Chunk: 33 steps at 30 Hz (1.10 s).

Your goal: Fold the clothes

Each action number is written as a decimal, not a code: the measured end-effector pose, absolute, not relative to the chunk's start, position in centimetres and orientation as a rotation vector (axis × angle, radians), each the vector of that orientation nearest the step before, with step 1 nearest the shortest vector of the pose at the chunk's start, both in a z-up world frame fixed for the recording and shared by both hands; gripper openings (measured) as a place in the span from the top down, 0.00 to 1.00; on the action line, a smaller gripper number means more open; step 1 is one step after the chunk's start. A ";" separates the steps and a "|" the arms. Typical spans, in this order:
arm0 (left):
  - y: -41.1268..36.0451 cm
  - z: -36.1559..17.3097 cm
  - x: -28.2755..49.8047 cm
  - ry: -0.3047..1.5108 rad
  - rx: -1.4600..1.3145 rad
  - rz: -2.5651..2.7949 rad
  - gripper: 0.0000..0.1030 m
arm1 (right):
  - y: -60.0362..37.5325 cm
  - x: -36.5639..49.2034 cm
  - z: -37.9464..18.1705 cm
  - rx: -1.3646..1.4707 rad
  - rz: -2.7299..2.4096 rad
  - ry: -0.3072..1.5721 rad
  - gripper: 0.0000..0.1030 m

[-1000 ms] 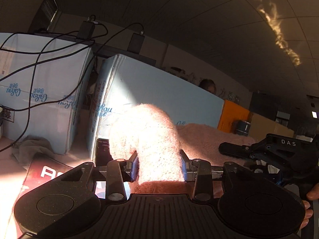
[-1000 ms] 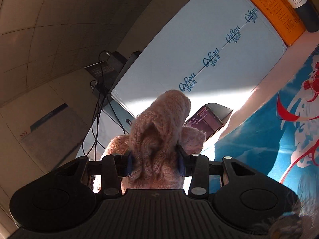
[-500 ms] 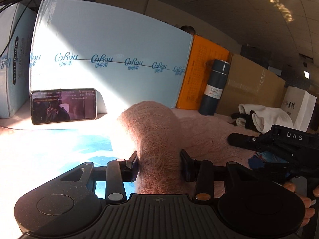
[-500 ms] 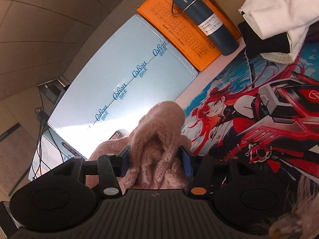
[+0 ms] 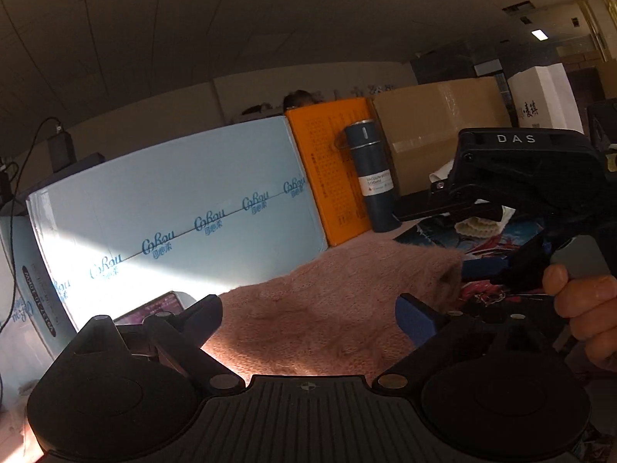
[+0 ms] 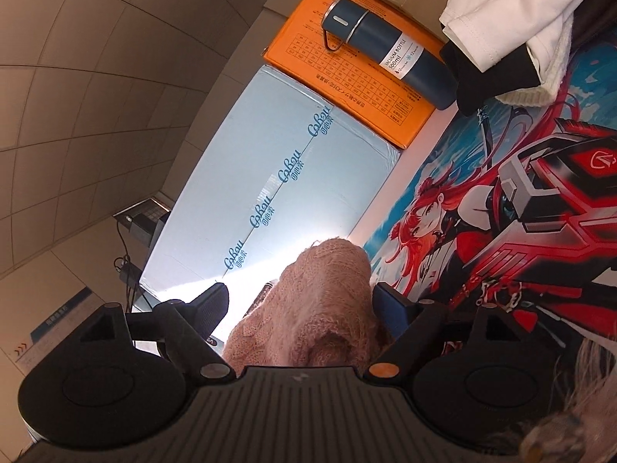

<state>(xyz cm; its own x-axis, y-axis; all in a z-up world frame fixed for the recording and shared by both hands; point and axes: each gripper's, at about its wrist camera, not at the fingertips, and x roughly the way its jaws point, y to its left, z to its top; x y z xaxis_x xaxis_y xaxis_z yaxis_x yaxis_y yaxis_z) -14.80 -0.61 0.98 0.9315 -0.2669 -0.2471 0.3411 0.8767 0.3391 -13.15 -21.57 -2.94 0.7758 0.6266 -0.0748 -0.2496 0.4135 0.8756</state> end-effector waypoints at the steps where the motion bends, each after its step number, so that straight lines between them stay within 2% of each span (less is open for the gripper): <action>1: -1.4 0.8 -14.8 0.197 0.415 -0.348 0.05 | -21.7 -13.2 -3.0 1.018 0.590 0.422 0.21; 7: -4.7 -0.2 -12.1 0.264 0.489 -0.400 0.05 | -22.0 -12.7 -3.3 1.108 0.746 0.425 0.20; 8: -4.7 -0.2 -11.6 0.283 0.467 -0.399 0.08 | -21.9 -12.7 -3.2 1.109 0.764 0.424 0.19; 10: -4.3 -0.3 -10.8 0.321 0.411 -0.407 0.32 | -21.8 -12.7 -3.1 1.102 0.786 0.421 0.19; 11: -4.0 -0.2 -10.6 0.331 0.387 -0.406 0.55 | -21.8 -12.8 -3.0 1.094 0.775 0.424 0.18; 12: -3.5 -0.2 -10.6 0.330 0.369 -0.400 0.67 | -21.7 -12.8 -3.0 1.083 0.752 0.428 0.18; 13: -3.1 -0.1 -10.6 0.329 0.351 -0.394 0.71 | -21.7 -12.8 -3.0 1.071 0.721 0.430 0.18; 16: -1.4 0.6 -10.8 0.306 0.297 -0.357 0.75 | -21.9 -13.0 -3.0 1.032 0.603 0.425 0.15; 22: 2.6 2.7 -11.8 0.220 0.191 -0.246 0.76 | -20.0 -12.6 -2.5 0.814 0.418 0.466 0.10; 27: 4.7 3.0 -12.7 0.194 0.143 -0.202 0.76 | -16.4 -11.3 -2.4 0.582 0.358 0.569 0.12; 28: 5.0 3.1 -12.8 0.187 0.139 -0.193 0.76 | -15.6 -11.2 -2.3 0.536 0.354 0.576 0.15; 30: 5.5 3.5 -12.9 0.173 0.139 -0.167 0.76 | -13.9 -11.0 -1.9 0.425 0.348 0.597 0.31; 32: 5.9 3.8 -12.9 0.158 0.139 -0.141 0.76 | -12.2 -10.8 -1.6 0.313 0.347 0.613 0.61; 33: 6.2 3.9 -12.9 0.151 0.138 -0.128 0.76 | -11.6 -10.5 -1.3 0.270 0.355 0.608 0.66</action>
